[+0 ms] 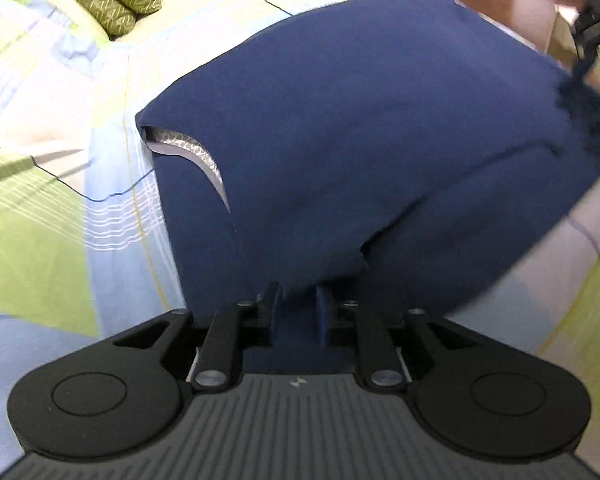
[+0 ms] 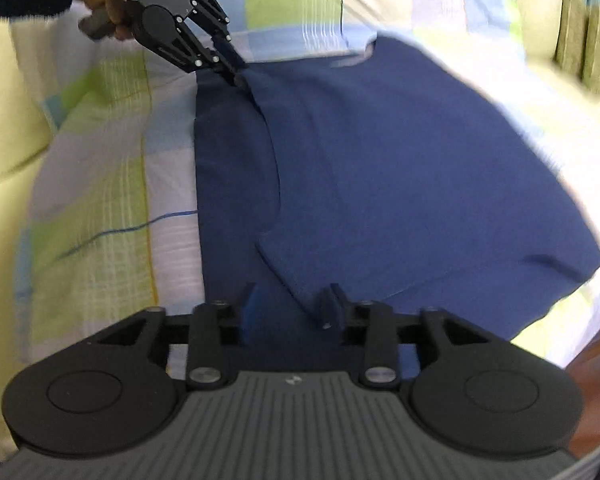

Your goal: Fold clothes

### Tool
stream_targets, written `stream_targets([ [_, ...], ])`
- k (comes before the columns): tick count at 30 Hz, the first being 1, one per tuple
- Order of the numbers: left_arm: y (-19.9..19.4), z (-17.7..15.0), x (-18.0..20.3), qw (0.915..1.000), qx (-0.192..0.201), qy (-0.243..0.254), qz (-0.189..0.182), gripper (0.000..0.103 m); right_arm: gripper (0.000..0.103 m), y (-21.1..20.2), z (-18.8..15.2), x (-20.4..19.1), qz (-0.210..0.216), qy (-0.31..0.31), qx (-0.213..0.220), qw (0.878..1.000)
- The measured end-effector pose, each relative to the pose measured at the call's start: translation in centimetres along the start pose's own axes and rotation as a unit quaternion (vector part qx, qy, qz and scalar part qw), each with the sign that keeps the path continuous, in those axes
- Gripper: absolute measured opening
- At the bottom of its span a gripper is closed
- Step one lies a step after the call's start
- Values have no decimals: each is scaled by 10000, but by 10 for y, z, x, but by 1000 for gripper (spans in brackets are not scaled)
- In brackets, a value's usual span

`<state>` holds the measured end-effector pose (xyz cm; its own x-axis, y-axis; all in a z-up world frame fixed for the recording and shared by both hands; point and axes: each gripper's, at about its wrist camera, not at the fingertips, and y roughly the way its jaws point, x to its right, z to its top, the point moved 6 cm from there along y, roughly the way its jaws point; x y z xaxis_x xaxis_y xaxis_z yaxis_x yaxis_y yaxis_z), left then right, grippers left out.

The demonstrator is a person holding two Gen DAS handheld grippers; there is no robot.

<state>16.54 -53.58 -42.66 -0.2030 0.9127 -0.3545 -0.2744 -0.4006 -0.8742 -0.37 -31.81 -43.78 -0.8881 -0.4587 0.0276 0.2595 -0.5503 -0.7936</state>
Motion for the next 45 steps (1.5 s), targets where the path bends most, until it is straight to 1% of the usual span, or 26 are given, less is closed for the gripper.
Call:
stream_targets([
  [1, 0, 2, 3, 9999, -9, 107, 28, 23, 34, 2, 1, -2, -157, -194, -16, 9997],
  [2, 3, 5, 8, 9990, -32, 419, 134, 24, 34, 3, 1, -5, -309, -380, -28, 9988],
  [3, 6, 8, 14, 9967, -58, 774, 256, 25, 34, 4, 0, -9, -439, -535, -25, 9976],
  [6, 20, 7, 27, 9889, -172, 1431, 367, 26, 34, 9, 0, -19, -750, -943, -23, 9927],
  [8, 27, 4, 38, 9761, -269, 2095, 512, 26, 34, 13, 0, -25, -951, -1199, -25, 9882],
  [9, 29, 3, 42, 9682, -267, 2411, 606, 26, 33, 16, -1, -28, -1018, -1262, -39, 9868],
  [11, 32, 1, 48, 9595, -260, 2722, 676, 26, 32, 26, -1, -39, -1121, -1325, 13, 9848],
  [12, 32, 1, 49, 9576, -260, 2785, 689, 26, 32, 27, -1, -39, -1175, -1328, 30, 9841],
  [14, 30, -6, 50, 9469, -285, 3120, 730, 26, 32, 27, 0, -38, -1226, -1317, 38, 9837],
  [16, 34, -10, 54, 9408, -310, 3296, 721, 26, 32, 28, 1, -40, -1258, -1306, 37, 9834],
  [19, 42, -14, 53, 9392, -327, 3347, 695, 27, 32, 28, 1, -39, -1391, -1308, 12, 9816],
  [21, 48, -14, 53, 9363, -305, 3413, 768, 30, 32, 28, -1, -39, -1425, -1281, -16, 9815],
  [23, 55, -11, 52, 9348, -264, 3440, 847, 30, 32, 29, -3, -40, -1469, -1321, -10, 9803],
  [26, 60, -4, 50, 9380, -230, 3365, 806, 29, 30, 30, 0, -41, -1507, -1401, 36, 9786],
  [27, 61, -2, 49, 9393, -225, 3336, 775, 20, 24, 31, 0, -41, -1506, -1414, 38, 9784],
  [28, 59, -2, 50, 9409, -242, 3301, 723, 6, 16, 31, 0, -41, -1469, -1406, 35, 9791],
  [29, 56, -3, 51, 9425, -261, 3265, 668, 6, 4, 32, 0, -41, -1393, -1377, 27, 9806],
  [30, 53, -4, 52, 9441, -281, 3228, 612, 4, 3, 31, 0, -42, -1356, -1360, 44, 9814],
  [31, 51, -5, 52, 9442, -263, 3223, 631, 1, 3, 29, 0, -42, -1314, -1340, 64, 9822],
  [35, 38, -6, 48, 9465, -179, 3136, 736, 1, 2, 16, 2, -42, -1210, -1258, 136, 9846],
  [36, 38, -6, 47, 9457, -180, 3158, 750, 1, 2, 14, 3, -43, -1181, -1274, 141, 9847],
  [38, 36, -9, 48, 9412, -201, 3281, 785, 1, 2, 10, 3, -45, -1132, -1303, 145, 9849],
  [43, 32, -12, 47, 9427, -187, 3213, 874, 0, 2, 6, 10, -50, -1022, -1245, 195, 9867],
  [45, 21, -15, 53, 9433, -160, 3186, 921, 0, 2, 2, 16, -53, -940, -1178, 280, 9882],
])
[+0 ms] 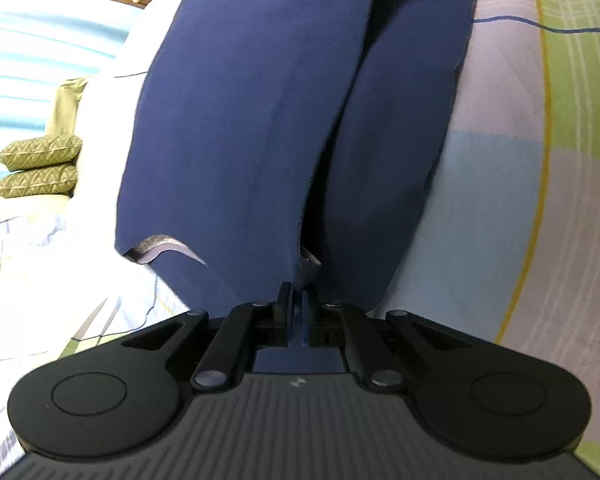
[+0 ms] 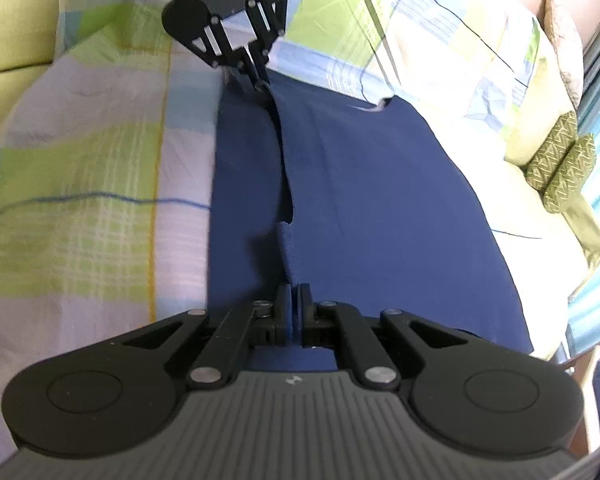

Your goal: Fold clothes

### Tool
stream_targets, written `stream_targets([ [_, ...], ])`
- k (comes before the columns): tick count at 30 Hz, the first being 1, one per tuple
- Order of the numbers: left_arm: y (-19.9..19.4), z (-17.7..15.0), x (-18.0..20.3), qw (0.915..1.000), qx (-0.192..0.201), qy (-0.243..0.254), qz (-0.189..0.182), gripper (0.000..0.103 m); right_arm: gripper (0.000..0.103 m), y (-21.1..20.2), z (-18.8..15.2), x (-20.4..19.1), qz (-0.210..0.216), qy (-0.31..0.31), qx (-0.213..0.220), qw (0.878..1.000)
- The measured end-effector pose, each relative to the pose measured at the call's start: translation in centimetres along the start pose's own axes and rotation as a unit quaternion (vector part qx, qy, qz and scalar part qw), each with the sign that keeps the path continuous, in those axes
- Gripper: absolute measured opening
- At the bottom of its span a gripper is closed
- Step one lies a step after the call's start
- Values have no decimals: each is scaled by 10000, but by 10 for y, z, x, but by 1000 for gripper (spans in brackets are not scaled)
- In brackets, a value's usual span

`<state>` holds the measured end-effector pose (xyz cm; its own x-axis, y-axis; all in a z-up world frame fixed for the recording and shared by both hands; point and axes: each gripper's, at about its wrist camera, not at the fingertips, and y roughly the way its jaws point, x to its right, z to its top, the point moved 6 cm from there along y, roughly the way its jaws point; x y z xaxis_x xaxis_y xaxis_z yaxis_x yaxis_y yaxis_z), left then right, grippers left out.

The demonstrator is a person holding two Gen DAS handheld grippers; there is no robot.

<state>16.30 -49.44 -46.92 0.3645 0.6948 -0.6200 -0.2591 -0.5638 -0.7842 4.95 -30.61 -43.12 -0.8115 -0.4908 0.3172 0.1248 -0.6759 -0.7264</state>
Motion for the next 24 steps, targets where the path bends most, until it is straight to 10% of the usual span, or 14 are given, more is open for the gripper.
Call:
stream_targets([
  [18, 16, -3, 18, 9993, -219, 178, -259, 0, 13, 22, -16, -27, 468, -327, -753, 9955],
  [21, 5, -6, 17, 9981, -352, 203, -454, 21, 24, 5, -6, -19, 928, -1, -806, 9924],
  [24, 0, 2, -25, 9952, -244, -943, 14, 20, 25, -5, 5, -1, 825, 285, -533, 9948],
])
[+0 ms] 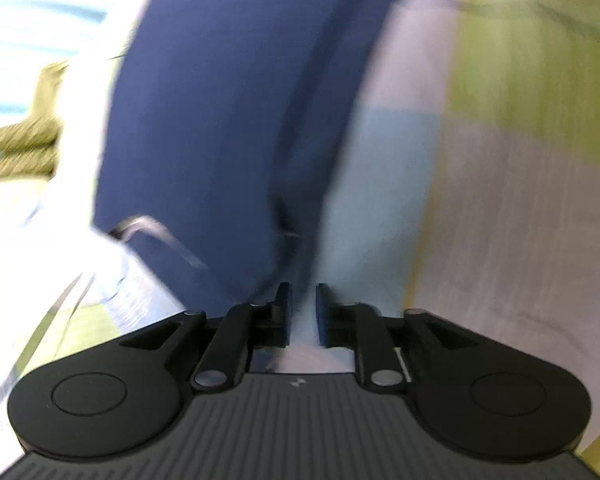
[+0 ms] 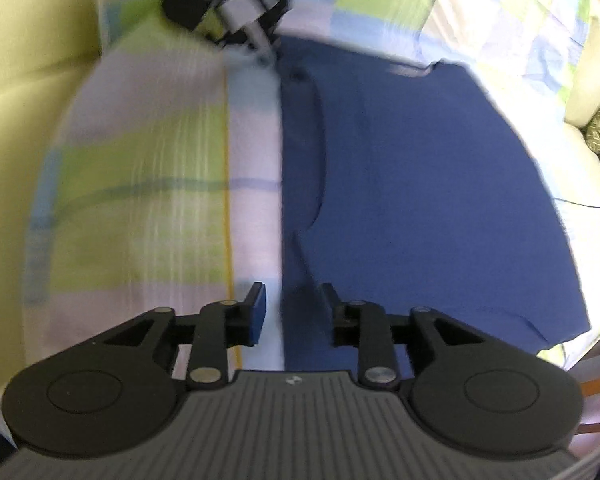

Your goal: Fold clothes

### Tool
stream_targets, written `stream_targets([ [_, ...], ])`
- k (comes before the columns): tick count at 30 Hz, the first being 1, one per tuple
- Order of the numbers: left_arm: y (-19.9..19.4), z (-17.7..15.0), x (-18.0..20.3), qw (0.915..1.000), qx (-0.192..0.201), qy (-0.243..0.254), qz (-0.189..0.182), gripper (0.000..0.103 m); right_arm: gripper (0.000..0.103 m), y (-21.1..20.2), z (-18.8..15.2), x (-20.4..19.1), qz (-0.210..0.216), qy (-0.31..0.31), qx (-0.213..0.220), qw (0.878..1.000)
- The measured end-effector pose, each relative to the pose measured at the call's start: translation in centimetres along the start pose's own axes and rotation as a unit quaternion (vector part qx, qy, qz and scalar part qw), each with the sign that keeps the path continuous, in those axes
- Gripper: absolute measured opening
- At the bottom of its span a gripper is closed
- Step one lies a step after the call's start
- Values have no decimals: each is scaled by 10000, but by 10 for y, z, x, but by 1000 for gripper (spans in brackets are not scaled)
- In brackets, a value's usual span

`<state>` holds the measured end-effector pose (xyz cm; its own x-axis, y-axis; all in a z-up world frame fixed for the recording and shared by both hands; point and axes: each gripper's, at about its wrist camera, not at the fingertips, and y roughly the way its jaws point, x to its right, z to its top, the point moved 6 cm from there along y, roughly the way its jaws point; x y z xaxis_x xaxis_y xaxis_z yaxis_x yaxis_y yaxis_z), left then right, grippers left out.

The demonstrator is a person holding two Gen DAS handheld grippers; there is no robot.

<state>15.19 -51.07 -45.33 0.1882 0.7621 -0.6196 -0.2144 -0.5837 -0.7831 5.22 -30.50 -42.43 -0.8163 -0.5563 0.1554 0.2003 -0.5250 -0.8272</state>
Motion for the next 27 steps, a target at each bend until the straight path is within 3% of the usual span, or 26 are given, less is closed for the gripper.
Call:
stream_targets([
  [2, 6, 8, -16, 9983, 54, -553, 147, 19, 25, 7, 7, 17, -214, 192, 121, 9995],
  [4, 19, 21, -36, 9908, 126, -1312, 305, 19, 25, 25, 4, 23, -262, 289, 33, 9992],
  [6, 39, 25, -35, 9802, -105, -1975, -108, 24, 25, 41, -4, 24, -234, 308, -107, 9992],
  [8, 46, 24, -25, 9746, -273, -2197, -345, 18, 26, 40, -13, 17, -101, 203, -141, 9996],
  [10, 39, 20, -15, 9674, -519, -2468, -236, 18, 26, 29, -21, 10, 236, 40, -321, 9992],
  [12, 31, 16, -6, 9585, -771, -2742, -98, 20, 26, 14, -20, 20, 189, -108, -246, 9995],
  [14, 19, 22, -9, 9364, -1076, -3339, -106, 23, 30, -2, -15, 39, 24, -209, -83, 9997],
  [15, 14, 28, -12, 9297, -1123, -3509, -70, 24, 34, -8, -9, 57, -85, -175, 15, 9998],
  [16, 6, 49, -19, 9183, -1035, -3822, 22, 25, 35, -9, -5, 72, -194, -152, 83, 9997],
  [17, 2, 62, -22, 9121, -923, -3994, 39, 28, 35, -9, 2, 100, -435, -127, 190, 9988],
  [19, -1, 96, -27, 8980, -590, -4360, 33, 48, 35, -3, 11, 146, -738, -139, 301, 9967],
  [21, 1, 145, -31, 8756, -103, -4829, 16, 48, 35, 11, 17, 182, -891, -344, 388, 9947],
  [23, 8, 165, -29, 8630, -29, -5052, -36, 48, 35, 29, 16, 212, -745, -628, 482, 9941],
  [24, 16, 176, -25, 8513, -79, -5246, -101, 48, 35, 39, 11, 224, -597, -746, 470, 9943],
  [27, 35, 202, 3, 8102, -910, -5791, 27, 47, 35, 70, -22, 249, -191, -1139, -32, 9933],
])
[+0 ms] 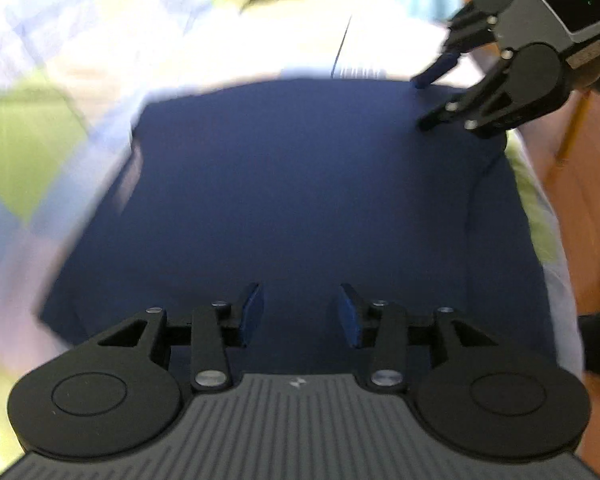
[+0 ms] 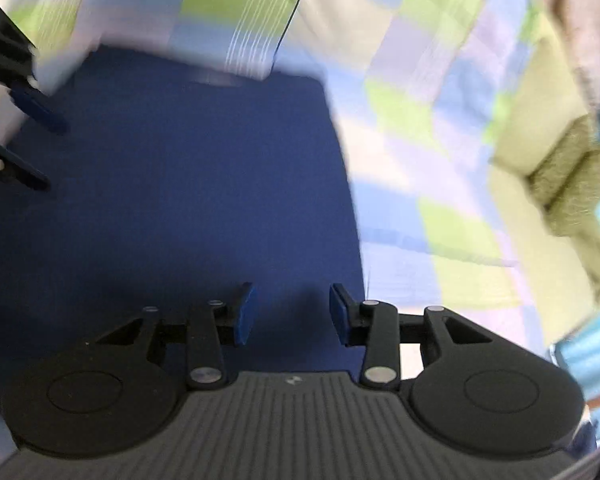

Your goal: Fold clothes

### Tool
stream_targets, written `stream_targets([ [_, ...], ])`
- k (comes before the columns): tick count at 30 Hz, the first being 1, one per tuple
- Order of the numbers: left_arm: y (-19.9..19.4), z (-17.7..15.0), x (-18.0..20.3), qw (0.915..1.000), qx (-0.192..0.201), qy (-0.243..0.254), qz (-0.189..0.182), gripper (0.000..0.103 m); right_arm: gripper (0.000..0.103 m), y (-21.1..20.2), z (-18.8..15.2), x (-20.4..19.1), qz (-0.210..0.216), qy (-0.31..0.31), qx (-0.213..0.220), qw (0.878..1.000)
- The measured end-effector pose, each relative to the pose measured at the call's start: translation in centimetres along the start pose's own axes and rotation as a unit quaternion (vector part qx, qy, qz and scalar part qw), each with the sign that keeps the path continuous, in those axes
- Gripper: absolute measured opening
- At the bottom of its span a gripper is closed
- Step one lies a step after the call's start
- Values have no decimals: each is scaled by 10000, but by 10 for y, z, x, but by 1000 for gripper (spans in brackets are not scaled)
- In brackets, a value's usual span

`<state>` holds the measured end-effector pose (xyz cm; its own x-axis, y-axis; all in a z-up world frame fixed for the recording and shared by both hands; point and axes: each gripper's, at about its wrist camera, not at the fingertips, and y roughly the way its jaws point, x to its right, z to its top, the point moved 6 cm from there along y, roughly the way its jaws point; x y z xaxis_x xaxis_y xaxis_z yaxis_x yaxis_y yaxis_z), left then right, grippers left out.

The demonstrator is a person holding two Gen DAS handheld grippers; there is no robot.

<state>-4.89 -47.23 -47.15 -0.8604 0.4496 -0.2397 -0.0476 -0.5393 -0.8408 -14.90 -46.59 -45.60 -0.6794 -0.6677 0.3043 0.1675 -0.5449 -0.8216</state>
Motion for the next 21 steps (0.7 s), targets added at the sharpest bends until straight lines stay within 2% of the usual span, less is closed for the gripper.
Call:
stream_targets([
  [1, -6, -3, 5, 9995, -138, -210, 184, 46, 35, 2, -13, 4, 177, -125, -15, 9998],
  [3, -25, 3, 15, 9966, -291, -727, 250, 47, 35, -10, -27, 14, 502, -319, 43, 9982],
  [5, -35, 12, 21, 9927, -205, -1136, 364, 48, 35, -29, -31, 25, 706, -429, 303, 9961],
  [6, -31, 13, 26, 9890, -350, -1385, 386, 51, 36, -37, -32, 31, 826, -412, 459, 9947],
  [9, -6, 6, 41, 9738, -985, -2006, 416, 52, 42, -33, -36, 40, 1141, -279, 348, 9925],
  [11, 7, 9, 44, 9719, -1040, -2045, 526, 53, 42, -16, -41, 40, 1396, -249, -46, 9899],
  [12, 3, 15, 41, 9704, -1036, -2127, 475, 53, 42, -9, -41, 42, 1525, -219, -193, 9879],
  [13, -1, 19, 36, 9692, -998, -2206, 444, 53, 42, -12, -35, 48, 1665, -137, -162, 9858],
  [15, -25, 23, 3, 9636, -818, -2491, 532, 53, 42, -19, -20, 61, 1874, 88, -37, 9822],
  [17, -32, 21, -20, 9573, -823, -2701, 618, 54, 43, -23, -1, 77, 2048, 392, 57, 9780],
  [18, -29, 23, -42, 9499, -832, -2939, 666, 55, 44, -22, 12, 84, 2134, 556, 77, 9754],
  [20, -18, 24, -90, 9283, -858, -3549, 699, 55, 46, -13, 36, 92, 2250, 733, 83, 9716],
  [21, -4, 22, -131, 9064, -841, -4090, 635, 55, 46, -6, 45, 94, 2290, 766, 86, 9704],
])
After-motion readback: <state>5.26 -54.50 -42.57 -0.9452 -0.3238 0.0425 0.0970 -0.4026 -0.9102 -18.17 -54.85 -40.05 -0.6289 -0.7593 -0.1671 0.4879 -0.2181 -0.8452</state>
